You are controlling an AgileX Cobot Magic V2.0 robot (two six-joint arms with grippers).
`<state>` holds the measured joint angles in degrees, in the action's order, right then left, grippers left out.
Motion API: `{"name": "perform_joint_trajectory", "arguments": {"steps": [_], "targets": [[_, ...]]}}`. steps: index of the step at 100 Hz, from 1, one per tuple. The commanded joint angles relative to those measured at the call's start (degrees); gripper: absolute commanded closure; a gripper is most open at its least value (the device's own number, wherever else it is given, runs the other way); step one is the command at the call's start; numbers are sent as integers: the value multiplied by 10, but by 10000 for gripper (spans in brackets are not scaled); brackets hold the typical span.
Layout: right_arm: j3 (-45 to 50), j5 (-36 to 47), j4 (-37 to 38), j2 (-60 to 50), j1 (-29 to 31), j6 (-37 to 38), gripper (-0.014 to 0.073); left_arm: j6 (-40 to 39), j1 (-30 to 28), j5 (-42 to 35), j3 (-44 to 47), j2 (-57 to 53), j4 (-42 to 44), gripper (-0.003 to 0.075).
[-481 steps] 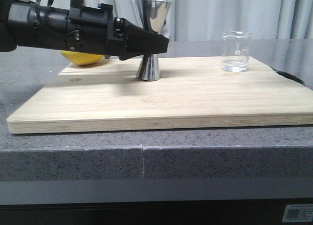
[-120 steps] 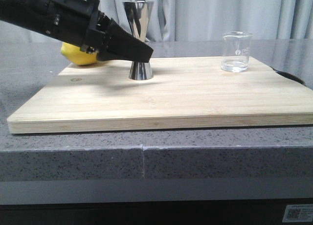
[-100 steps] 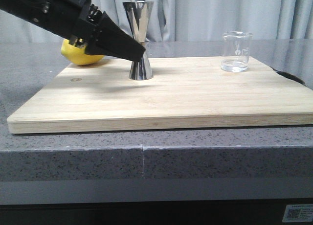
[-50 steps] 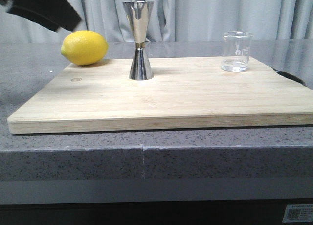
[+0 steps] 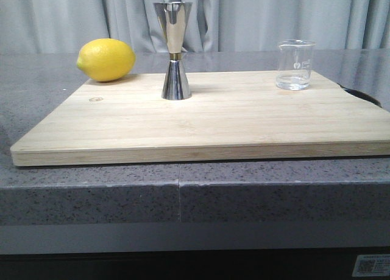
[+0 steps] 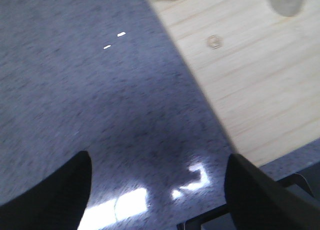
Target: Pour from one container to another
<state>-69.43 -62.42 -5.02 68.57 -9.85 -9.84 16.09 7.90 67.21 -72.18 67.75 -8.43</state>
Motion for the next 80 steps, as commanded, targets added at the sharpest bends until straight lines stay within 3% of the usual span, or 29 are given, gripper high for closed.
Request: {"name": "perform_joint_trajectory", "arguments": {"steps": [1,12,43,66,80], "targets": [[-17,22,-26,-18,16,-19,53,-113,0,2,-15,-35,91,219],[-7,45,-42,-38,45,-20,53,-161,0,27,-10,-56,159,219],[70,120,-46,-182,132,-11,52,-216,0,-30,83,-150,164,220],[156,188,-29,-298,138,-12,53,-220,0,-43,129,-214,157,219],[173,181,0,-330,138,-12,53,-220,0,-39,137,-226,153,219]]}}
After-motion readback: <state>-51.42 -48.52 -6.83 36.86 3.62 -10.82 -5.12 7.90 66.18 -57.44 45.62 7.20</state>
